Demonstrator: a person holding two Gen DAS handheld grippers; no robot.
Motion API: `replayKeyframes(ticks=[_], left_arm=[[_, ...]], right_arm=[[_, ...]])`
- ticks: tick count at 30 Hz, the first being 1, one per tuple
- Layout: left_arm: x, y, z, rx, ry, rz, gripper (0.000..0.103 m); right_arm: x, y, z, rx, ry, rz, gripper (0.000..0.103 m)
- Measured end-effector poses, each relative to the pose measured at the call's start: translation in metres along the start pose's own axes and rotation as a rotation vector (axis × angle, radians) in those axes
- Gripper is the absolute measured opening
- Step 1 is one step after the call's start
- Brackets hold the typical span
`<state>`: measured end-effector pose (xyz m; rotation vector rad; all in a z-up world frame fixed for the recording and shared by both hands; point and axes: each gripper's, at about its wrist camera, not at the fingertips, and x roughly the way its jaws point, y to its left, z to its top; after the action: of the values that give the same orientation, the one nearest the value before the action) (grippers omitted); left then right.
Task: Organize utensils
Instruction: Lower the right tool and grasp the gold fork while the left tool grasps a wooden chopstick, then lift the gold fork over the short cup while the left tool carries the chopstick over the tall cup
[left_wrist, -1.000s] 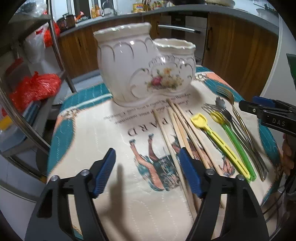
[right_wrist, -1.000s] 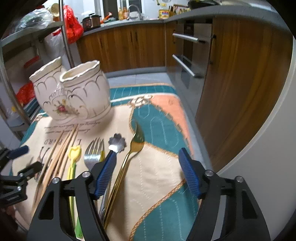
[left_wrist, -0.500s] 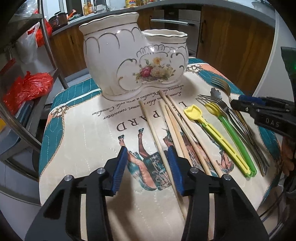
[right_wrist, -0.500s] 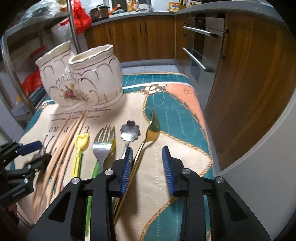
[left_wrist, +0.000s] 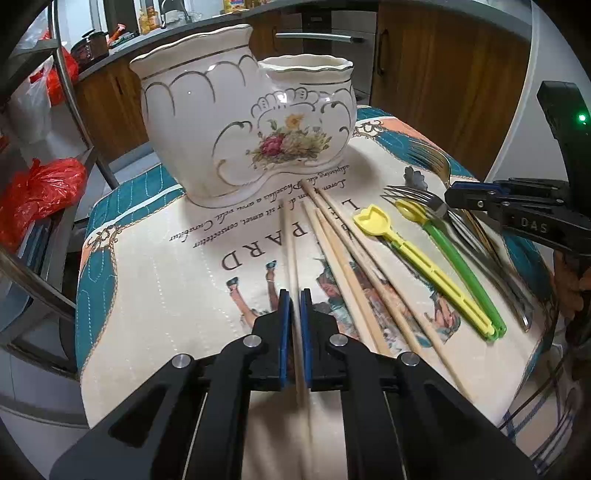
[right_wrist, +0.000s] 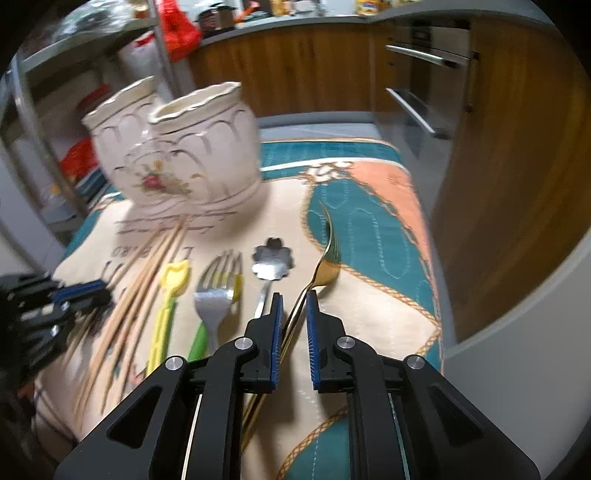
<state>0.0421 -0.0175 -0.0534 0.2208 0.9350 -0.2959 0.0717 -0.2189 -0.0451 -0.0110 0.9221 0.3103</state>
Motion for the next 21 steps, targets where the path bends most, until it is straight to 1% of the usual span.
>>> replayKeyframes(ticks=[2, 5, 7, 8, 10, 12, 15, 16, 17, 18, 19, 20, 21], left_arm=[[0.000, 0.006, -0.001, 0.007, 0.010, 0.015, 0.005], [0.000, 0.015, -0.002, -0.003, 0.017, 0.020, 0.005], [-0.001, 0.019, -0.003, -0.016, 0.017, 0.018, 0.005], [-0.001, 0.021, -0.004, -0.022, 0.017, 0.016, 0.005], [-0.001, 0.020, -0.004, -0.026, 0.012, 0.017, 0.005], [-0.001, 0.019, -0.005, -0.027, 0.008, 0.023, 0.005], [-0.003, 0.019, -0.006, -0.034, 0.013, 0.023, 0.005], [-0.004, 0.020, -0.006, -0.036, 0.016, 0.022, 0.006], [-0.005, 0.019, -0.007, -0.043, 0.021, 0.018, 0.007], [-0.006, 0.020, -0.008, -0.049, 0.021, 0.011, 0.009], [-0.008, 0.019, -0.010, -0.053, 0.023, 0.004, 0.015], [-0.008, 0.018, -0.012, -0.055, 0.023, 0.003, 0.023], [-0.009, 0.017, -0.013, -0.055, 0.022, 0.001, 0.027]], right_arm=[[-0.003, 0.001, 0.001, -0.039, -0.001, 0.004, 0.012], [-0.006, 0.001, 0.002, -0.066, -0.007, 0.003, 0.011], [-0.010, -0.004, 0.006, -0.050, -0.035, 0.006, 0.008], [-0.010, -0.007, 0.007, -0.042, -0.046, 0.011, 0.000], [-0.017, -0.011, 0.011, -0.013, -0.093, 0.038, 0.000], [-0.020, -0.011, 0.013, -0.016, -0.114, 0.028, 0.001], [-0.016, -0.015, 0.015, 0.012, -0.083, 0.019, 0.001], [-0.013, -0.016, 0.015, 0.023, -0.064, 0.016, 0.003], [-0.010, -0.018, 0.013, 0.033, -0.038, 0.014, 0.012], [-0.008, -0.020, 0.012, 0.041, -0.024, 0.016, 0.024], [-0.007, -0.020, 0.011, 0.047, -0.020, 0.017, 0.028], [-0.006, -0.020, 0.010, 0.049, -0.015, 0.019, 0.030], [-0.006, -0.019, 0.010, 0.048, -0.011, 0.021, 0.030]])
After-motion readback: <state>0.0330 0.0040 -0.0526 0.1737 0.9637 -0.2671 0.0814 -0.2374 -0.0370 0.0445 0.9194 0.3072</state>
